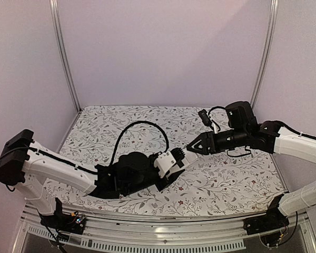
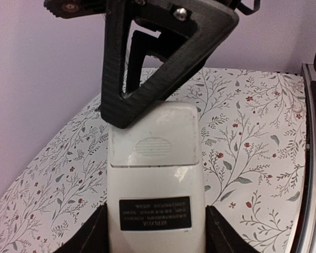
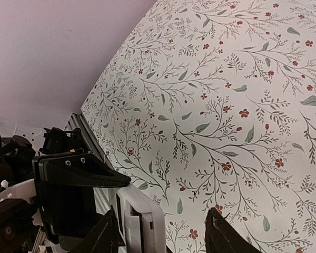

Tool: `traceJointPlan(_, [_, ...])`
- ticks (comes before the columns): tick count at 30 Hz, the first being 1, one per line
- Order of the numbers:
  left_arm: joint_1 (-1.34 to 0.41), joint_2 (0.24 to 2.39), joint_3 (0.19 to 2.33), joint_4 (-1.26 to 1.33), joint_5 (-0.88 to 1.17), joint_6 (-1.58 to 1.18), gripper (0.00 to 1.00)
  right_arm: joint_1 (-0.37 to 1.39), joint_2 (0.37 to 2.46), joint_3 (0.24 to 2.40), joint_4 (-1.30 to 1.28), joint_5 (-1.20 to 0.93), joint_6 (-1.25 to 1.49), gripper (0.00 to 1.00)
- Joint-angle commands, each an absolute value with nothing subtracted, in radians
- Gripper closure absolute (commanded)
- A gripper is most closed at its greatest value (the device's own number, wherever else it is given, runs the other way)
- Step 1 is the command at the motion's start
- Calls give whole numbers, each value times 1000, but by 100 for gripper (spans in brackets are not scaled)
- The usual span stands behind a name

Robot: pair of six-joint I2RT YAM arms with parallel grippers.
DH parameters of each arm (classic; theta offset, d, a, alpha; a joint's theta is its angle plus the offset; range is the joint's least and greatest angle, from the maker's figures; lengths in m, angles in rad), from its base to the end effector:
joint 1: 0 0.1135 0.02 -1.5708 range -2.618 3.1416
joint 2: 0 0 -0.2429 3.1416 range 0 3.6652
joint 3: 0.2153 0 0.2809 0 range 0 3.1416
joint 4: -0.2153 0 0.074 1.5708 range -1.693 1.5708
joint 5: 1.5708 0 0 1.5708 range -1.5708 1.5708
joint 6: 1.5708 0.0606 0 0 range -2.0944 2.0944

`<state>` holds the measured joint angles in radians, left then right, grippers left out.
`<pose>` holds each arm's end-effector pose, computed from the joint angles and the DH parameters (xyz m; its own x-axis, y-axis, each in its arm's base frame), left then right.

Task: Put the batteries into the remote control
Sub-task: Load the battery cover onto the remote control without the battery cover.

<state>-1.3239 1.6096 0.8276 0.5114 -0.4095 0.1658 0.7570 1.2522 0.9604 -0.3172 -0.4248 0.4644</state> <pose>0.1190 -0.3735 0.1708 0.0669 0.3540 -0.9328 0.7956 0.5453 0.2640 0.2227 0.2448 0.2488 -0.7621 -0.1586 -0.6278 -0.5929 0.5605 0.5782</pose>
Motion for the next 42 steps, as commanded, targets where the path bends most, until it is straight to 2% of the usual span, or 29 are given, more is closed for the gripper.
traceJointPlan(1, [-1330, 1567, 844, 550, -401, 165, 100, 755, 1255, 998, -340, -439, 451, 43])
traceJointPlan(11, [-1330, 1552, 830, 557, -393, 167, 100, 749, 1244, 1003, -341, -492, 447, 37])
traceJointPlan(15, [-1330, 1551, 829, 560, -396, 168, 100, 747, 1253, 998, -335, -548, 452, 40])
traceJointPlan(21, [-1331, 1544, 827, 560, -397, 170, 100, 747, 1262, 981, -316, -575, 458, 51])
traceJointPlan(36, [-1335, 1523, 807, 613, -401, 205, 100, 746, 1264, 941, -252, -648, 474, 100])
traceJointPlan(42, [-1337, 1532, 814, 627, -421, 228, 100, 746, 1268, 936, -251, -639, 475, 99])
